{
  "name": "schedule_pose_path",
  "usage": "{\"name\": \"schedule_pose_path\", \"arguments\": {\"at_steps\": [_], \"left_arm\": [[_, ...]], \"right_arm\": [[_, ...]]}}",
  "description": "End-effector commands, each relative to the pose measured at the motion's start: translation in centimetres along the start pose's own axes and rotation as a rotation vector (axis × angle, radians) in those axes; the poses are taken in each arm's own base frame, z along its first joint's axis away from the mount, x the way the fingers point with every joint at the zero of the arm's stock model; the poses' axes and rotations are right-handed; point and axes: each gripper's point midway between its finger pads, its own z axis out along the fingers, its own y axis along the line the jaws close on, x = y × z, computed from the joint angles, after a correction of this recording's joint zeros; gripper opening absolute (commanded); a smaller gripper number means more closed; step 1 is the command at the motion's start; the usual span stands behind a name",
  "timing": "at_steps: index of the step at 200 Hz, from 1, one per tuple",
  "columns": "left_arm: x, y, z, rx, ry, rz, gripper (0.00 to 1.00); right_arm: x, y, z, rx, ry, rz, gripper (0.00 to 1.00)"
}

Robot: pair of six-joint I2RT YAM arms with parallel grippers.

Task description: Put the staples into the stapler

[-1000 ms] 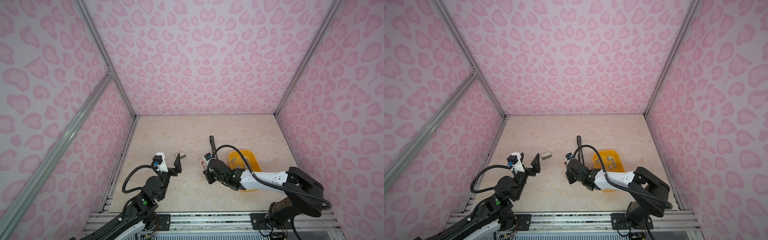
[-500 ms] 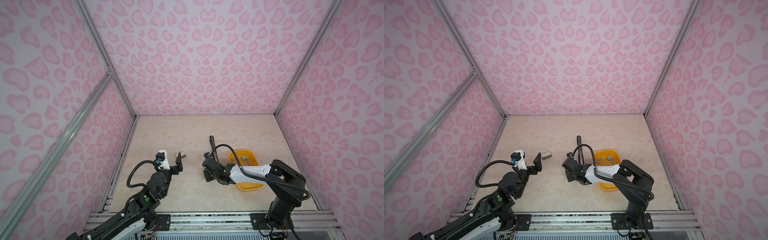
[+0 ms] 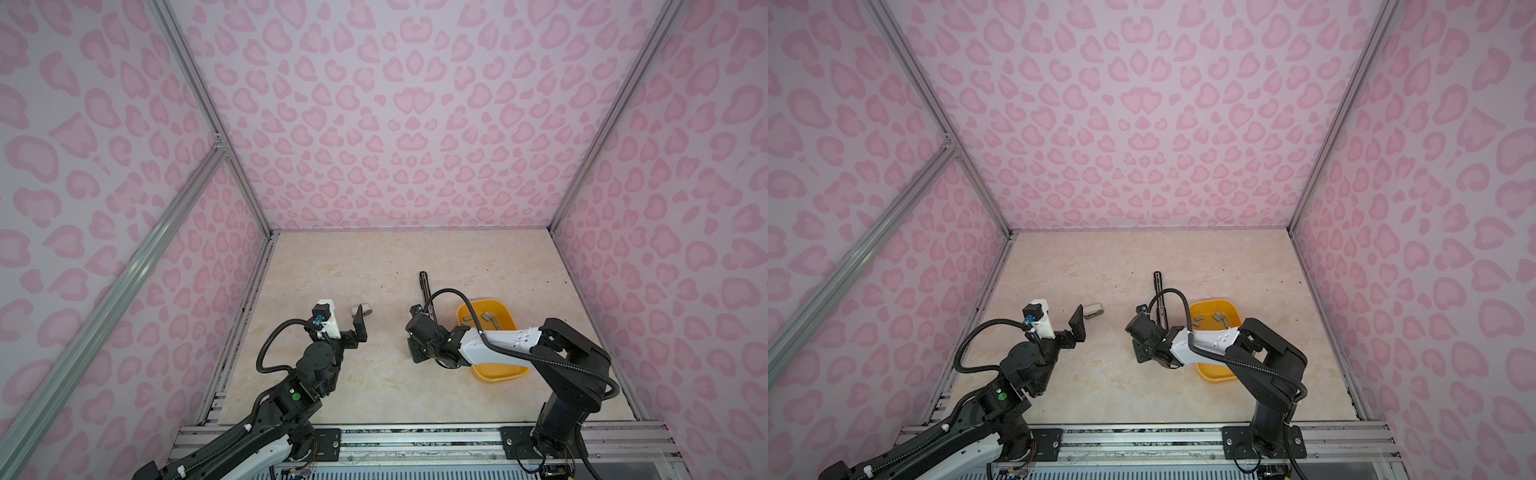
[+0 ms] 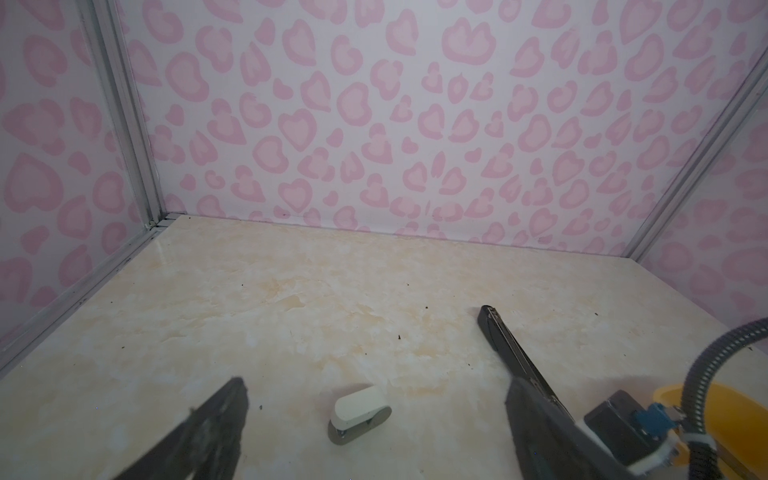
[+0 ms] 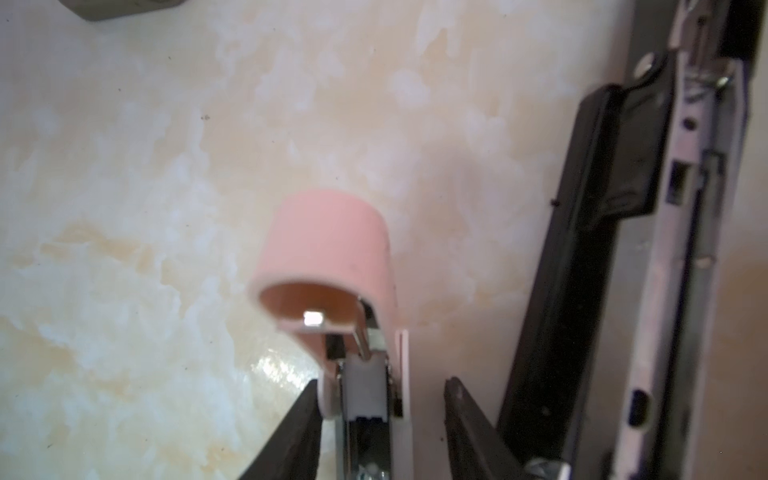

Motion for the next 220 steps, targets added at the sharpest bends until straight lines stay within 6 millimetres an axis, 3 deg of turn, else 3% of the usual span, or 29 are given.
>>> {"name": "schedule_pose_path", "arguments": {"at_steps": [1,33,59,152,220], "left_arm": [[-0.7,0.3,0.1,-0.024,-0.016,-0.014,0.98],[-0.4,0.7,0.2,-0.042,-0.013,-0.018,0.97],[0.8,2.2,1.3,-0.1,0.048,-0.052,0.98],[4.9,5.4,4.4,-0.21,0.254,-0.057,0.97],[8.5,2.6,7.6,-0.087,0.477,0.077,0.97]], "right_arm": [[0.5,-0.4,-0.1,0.014,0.011,-0.007,0.55],[0.3,0.0,-0.6,-0.005,-0.009,-0.016,0.57],[-0.3,0.5,-1.7,-0.011,-0.059,-0.043,0.57],[-2.4,0.4,-7.3,-0.092,-0.297,-0.055,0.57],[-2.4,-0.1,-8.5,-0.097,-0.327,-0.066,0.58]]}}
